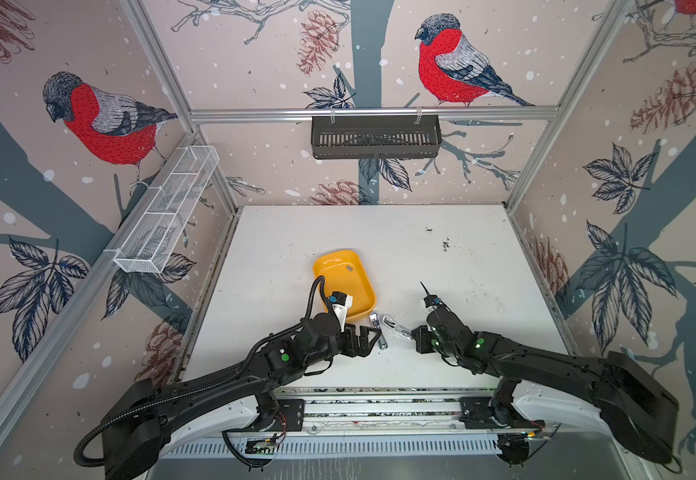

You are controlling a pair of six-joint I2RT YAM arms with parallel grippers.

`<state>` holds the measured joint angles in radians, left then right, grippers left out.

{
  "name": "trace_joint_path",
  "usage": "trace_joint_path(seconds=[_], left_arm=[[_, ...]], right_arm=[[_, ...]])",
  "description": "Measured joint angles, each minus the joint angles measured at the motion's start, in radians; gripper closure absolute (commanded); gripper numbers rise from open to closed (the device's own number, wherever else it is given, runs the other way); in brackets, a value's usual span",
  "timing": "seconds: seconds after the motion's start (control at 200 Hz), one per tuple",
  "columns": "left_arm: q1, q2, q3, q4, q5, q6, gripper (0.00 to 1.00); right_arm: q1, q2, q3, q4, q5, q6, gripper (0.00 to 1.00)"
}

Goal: Load the staples into the stapler

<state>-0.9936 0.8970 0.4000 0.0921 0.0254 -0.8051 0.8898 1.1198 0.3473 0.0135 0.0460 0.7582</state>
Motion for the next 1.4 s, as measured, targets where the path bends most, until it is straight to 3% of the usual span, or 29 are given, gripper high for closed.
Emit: trace_joint_path(seconds=[0.535, 0.876, 1.401], left_arm=[[0.000, 0.000, 0.000, 0.000, -0.002, -0.001, 0.02], [0.000, -0.002, -0.002, 0.000, -0.002, -0.001, 0.02], [0.000, -0.011, -0.012, 0.000, -0.002, -0.002, 0.03]], right_arm=[[0.014, 0.005, -0.011, 0.011, -0.008, 0.000, 0.86], [0.006, -0.017, 0.014, -0.035, 0.062, 0.002, 0.86], [0.006, 0.023, 0.030, -0.013, 0.037, 0.026, 0.84]])
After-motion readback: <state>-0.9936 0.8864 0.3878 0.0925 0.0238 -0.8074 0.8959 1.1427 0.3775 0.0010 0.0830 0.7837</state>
